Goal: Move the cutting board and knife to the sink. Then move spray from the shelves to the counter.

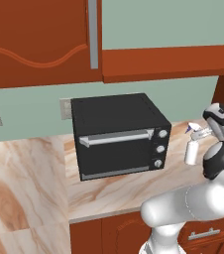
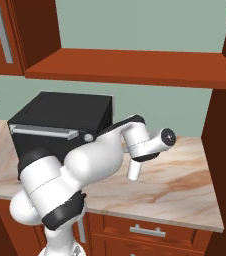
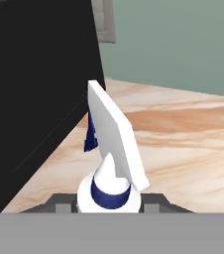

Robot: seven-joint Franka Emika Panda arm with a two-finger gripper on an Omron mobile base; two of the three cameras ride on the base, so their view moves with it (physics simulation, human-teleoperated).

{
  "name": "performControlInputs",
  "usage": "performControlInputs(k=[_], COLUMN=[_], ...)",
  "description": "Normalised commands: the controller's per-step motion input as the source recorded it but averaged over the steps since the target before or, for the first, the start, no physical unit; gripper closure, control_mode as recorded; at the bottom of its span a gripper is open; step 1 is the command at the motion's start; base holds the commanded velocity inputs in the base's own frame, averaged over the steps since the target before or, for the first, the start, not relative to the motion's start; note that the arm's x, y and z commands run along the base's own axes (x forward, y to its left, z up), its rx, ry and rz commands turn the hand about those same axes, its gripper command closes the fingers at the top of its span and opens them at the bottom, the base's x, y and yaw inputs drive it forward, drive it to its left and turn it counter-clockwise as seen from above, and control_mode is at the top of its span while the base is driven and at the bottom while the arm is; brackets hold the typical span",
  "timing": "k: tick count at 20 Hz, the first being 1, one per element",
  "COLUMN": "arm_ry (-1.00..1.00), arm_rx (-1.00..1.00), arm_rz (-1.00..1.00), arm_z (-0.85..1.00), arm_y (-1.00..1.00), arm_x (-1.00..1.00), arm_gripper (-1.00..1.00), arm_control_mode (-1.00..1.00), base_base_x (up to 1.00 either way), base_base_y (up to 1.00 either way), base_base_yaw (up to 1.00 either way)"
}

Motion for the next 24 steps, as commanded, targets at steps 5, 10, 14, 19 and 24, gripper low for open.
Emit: performControlInputs(k=[5,10,14,19,24], arm_ry=[-0.11,-0.01,0.0,0.0,0.0], arm_rx=[0.0,0.0,-0.03,-0.02,0.0], arm_rz=[0.0,0.0,0.0,0.0,0.0], arm_z=[0.0,0.0,-0.02,-0.02,-0.05], arm_y=[0.0,0.02,0.11,0.06,0.02], arm_x=[0.0,0.0,0.0,0.0,0.0], arm_gripper=[1.0,1.0,1.0,1.0,1.0], arm_control_mode=[-1.0,-1.0,-1.0,-1.0,-1.0], base_base_x=[0.0,0.0,0.0,0.0,0.0], base_base_y=[0.0,0.0,0.0,0.0,0.0], base_base_yaw=[0.0,0.0,0.0,0.0,0.0])
